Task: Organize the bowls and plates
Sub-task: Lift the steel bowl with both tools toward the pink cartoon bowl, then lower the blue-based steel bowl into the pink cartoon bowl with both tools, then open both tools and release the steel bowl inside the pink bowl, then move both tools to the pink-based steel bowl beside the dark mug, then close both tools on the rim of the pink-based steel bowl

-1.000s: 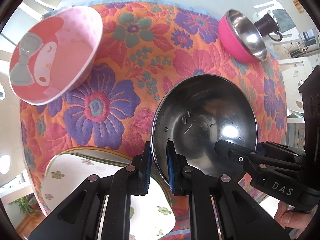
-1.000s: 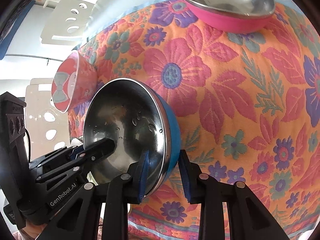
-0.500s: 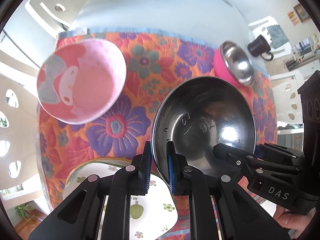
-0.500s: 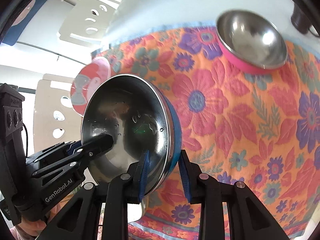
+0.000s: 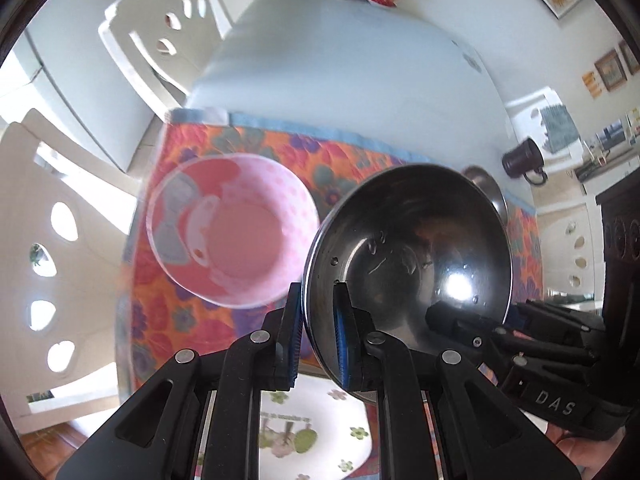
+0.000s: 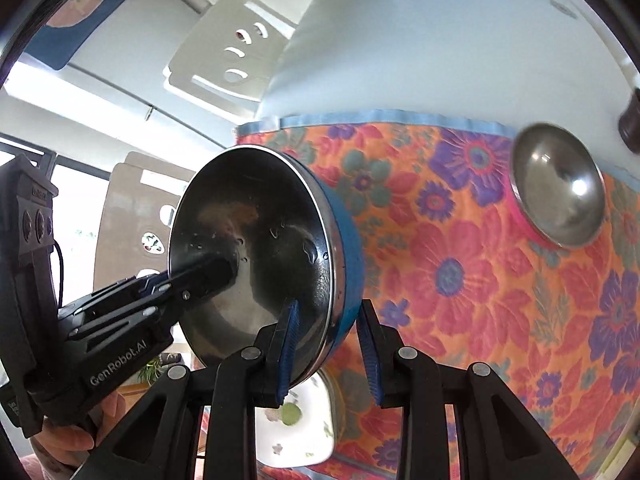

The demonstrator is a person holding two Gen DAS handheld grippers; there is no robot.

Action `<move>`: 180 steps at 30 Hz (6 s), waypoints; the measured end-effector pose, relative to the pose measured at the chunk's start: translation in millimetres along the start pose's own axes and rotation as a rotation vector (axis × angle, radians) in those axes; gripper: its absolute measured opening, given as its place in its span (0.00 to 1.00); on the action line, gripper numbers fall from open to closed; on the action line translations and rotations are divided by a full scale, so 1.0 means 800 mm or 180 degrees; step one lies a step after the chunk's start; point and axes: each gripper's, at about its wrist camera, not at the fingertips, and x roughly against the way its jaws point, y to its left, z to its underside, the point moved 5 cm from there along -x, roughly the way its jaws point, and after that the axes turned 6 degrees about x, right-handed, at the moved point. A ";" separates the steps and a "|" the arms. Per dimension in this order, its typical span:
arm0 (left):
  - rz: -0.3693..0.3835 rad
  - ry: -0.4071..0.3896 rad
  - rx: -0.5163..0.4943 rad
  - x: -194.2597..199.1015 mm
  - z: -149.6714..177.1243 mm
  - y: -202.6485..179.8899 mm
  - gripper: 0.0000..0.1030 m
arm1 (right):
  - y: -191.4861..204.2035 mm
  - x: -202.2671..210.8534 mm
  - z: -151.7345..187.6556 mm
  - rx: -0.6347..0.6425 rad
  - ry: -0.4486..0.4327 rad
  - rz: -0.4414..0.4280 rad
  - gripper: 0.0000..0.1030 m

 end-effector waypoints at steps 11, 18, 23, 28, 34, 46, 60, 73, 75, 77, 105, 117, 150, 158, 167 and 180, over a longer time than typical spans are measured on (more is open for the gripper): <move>-0.0065 -0.0030 0.0248 -0.007 -0.027 0.059 0.11 | 0.042 -0.036 -0.047 0.0087 0.0042 -0.0133 0.29; -0.0106 -0.0009 0.0349 -0.023 -0.038 0.089 0.11 | 0.053 -0.069 -0.063 0.0047 0.0111 -0.0221 0.29; -0.0112 0.0022 0.0404 -0.038 -0.043 0.106 0.11 | 0.058 -0.089 -0.070 0.0043 0.0164 -0.0235 0.29; -0.0127 0.0048 0.0426 -0.053 -0.048 0.119 0.11 | 0.060 -0.107 -0.077 0.0049 0.0225 -0.0220 0.29; -0.0127 0.0131 0.0469 -0.068 -0.049 0.129 0.11 | 0.059 -0.123 -0.081 0.0030 0.0289 -0.0198 0.29; -0.0195 0.0141 0.0332 -0.082 -0.050 0.126 0.12 | 0.049 -0.142 -0.089 -0.0019 0.0354 -0.0124 0.30; -0.0215 0.0148 0.0299 -0.079 -0.048 0.128 0.15 | 0.045 -0.137 -0.088 -0.0055 0.0350 -0.0163 0.30; -0.0243 0.0127 0.0233 -0.074 -0.043 0.122 0.15 | 0.049 -0.127 -0.082 -0.0082 0.0326 -0.0169 0.30; -0.0248 0.0127 0.0220 -0.074 -0.042 0.122 0.16 | 0.051 -0.126 -0.081 -0.0077 0.0326 -0.0162 0.30; -0.0258 0.0126 0.0192 -0.073 -0.040 0.120 0.16 | 0.051 -0.125 -0.080 -0.0079 0.0323 -0.0160 0.30; -0.0212 0.0278 0.0293 -0.048 -0.023 0.100 0.24 | 0.066 -0.112 -0.046 -0.0195 0.0285 -0.0157 0.50; -0.0491 0.0141 0.0454 -0.039 0.006 0.032 0.41 | -0.002 -0.056 -0.013 -0.0245 0.0204 -0.0452 0.52; -0.0522 0.0237 0.0228 -0.155 -0.015 -0.217 0.64 | -0.320 0.053 0.011 -0.1064 -0.0171 -0.0304 0.53; -0.0458 0.0363 0.0235 -0.212 -0.033 -0.219 0.64 | -0.340 0.012 -0.015 -0.1271 -0.0227 -0.0175 0.53; -0.0374 0.0421 0.0125 -0.252 -0.042 -0.232 0.31 | -0.341 -0.024 -0.036 -0.1333 -0.0256 0.0066 0.53; -0.0263 0.0361 0.0135 -0.246 -0.035 -0.252 0.09 | -0.343 -0.019 -0.031 -0.1318 -0.0325 0.0120 0.15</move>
